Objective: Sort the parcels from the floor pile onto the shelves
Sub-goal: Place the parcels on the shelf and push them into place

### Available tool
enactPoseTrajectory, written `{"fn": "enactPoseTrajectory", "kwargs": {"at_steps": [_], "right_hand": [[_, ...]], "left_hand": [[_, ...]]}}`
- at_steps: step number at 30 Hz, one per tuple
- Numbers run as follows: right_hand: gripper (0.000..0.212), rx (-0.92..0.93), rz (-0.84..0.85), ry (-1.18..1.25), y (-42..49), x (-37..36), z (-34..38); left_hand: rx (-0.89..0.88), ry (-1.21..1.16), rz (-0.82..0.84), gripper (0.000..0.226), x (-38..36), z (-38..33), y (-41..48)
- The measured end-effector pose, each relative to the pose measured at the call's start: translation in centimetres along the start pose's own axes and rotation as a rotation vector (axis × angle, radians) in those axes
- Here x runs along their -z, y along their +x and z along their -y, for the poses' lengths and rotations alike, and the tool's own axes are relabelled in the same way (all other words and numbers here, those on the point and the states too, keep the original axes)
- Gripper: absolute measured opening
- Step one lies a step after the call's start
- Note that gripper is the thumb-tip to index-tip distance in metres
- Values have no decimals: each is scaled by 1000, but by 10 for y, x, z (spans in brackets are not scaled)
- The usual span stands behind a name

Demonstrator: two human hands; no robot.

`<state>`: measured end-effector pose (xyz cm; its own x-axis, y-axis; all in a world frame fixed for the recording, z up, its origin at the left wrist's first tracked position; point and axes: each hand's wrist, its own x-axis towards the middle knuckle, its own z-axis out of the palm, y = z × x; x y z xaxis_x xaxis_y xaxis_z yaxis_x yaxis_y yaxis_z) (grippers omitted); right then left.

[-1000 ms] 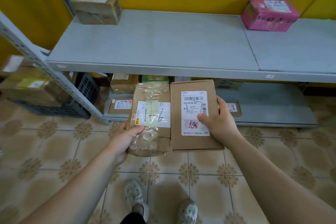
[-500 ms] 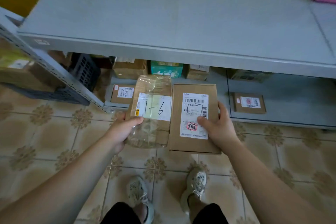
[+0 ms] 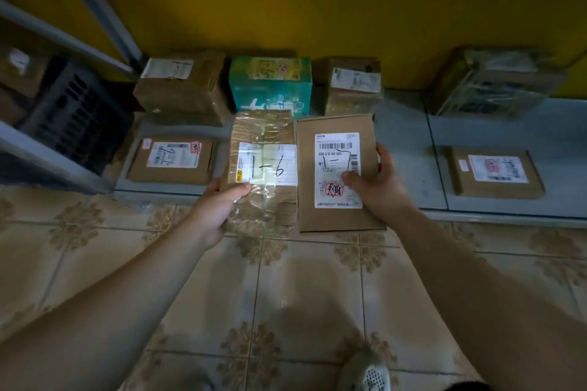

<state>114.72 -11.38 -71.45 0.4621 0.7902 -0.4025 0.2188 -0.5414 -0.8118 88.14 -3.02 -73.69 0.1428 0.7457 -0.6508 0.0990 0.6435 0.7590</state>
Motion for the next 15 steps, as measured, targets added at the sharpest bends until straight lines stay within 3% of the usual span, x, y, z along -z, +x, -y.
{"fn": "enactPoseTrajectory", "kwargs": {"at_steps": [7, 15], "right_hand": [[79, 71, -156, 14, 77, -6, -71], [84, 32, -230, 126, 95, 10, -107]], "left_hand": [[-128, 48, 75, 39, -44, 43, 86], [-193, 30, 117, 25, -83, 46, 95]]}}
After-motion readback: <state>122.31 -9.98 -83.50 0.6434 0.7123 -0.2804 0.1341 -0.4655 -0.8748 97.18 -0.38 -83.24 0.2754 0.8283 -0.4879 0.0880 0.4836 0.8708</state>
